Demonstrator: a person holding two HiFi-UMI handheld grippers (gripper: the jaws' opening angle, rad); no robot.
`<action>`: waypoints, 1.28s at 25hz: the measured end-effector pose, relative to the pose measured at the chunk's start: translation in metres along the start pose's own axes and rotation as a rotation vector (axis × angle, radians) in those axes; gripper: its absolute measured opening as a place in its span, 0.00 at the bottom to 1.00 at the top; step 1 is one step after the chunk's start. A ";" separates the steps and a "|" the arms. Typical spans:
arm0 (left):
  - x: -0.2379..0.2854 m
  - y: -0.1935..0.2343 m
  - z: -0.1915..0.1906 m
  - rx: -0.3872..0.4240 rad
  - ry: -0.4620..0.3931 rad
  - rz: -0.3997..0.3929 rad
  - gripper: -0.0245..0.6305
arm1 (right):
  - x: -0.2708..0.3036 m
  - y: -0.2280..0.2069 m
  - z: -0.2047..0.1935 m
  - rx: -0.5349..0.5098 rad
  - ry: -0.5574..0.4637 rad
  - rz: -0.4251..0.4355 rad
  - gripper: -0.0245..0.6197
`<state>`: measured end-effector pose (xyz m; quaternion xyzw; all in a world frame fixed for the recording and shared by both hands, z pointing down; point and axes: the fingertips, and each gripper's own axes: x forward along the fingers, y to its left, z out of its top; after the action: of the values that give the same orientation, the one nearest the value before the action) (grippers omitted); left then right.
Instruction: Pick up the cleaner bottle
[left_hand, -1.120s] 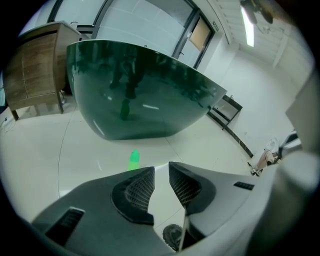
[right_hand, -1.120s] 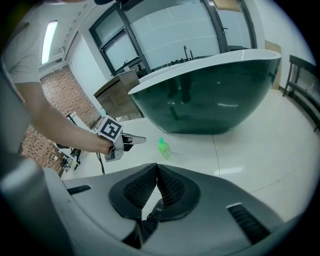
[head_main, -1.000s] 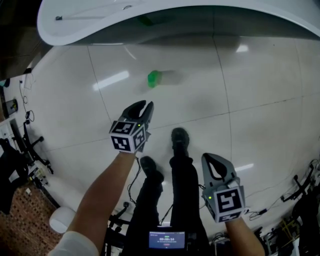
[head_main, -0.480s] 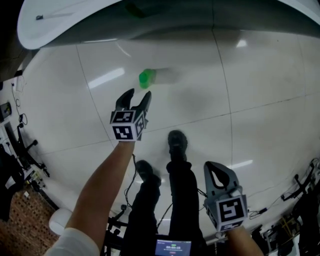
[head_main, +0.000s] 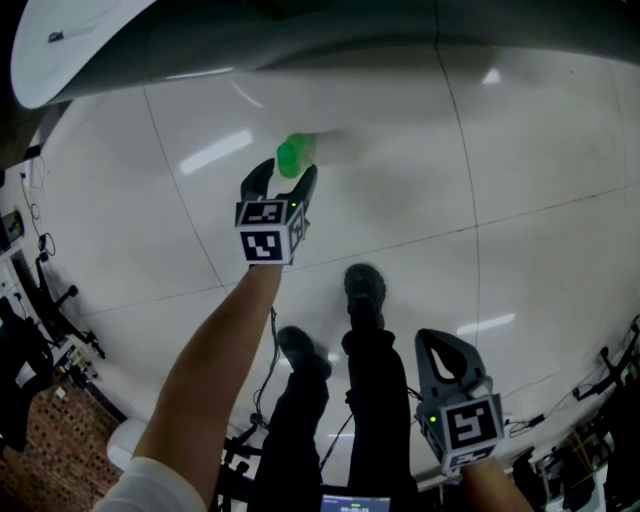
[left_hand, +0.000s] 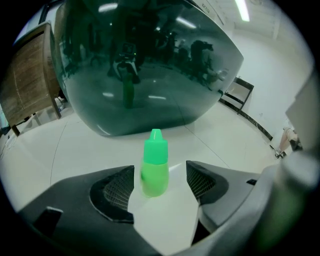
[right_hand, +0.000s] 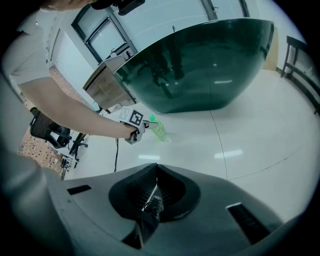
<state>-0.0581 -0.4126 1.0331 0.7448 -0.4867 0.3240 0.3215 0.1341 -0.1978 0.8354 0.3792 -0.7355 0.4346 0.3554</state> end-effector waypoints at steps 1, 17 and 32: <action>0.004 0.001 0.001 0.003 -0.005 0.004 0.53 | 0.002 -0.001 -0.001 0.004 0.006 -0.001 0.05; 0.054 0.011 -0.001 -0.008 -0.020 0.017 0.53 | 0.021 -0.013 -0.005 0.002 0.025 -0.020 0.05; 0.064 0.029 0.003 0.136 0.010 0.121 0.33 | 0.020 -0.011 -0.024 0.025 0.039 -0.047 0.05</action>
<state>-0.0643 -0.4576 1.0867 0.7324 -0.5062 0.3790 0.2525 0.1392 -0.1849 0.8654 0.3922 -0.7139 0.4426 0.3751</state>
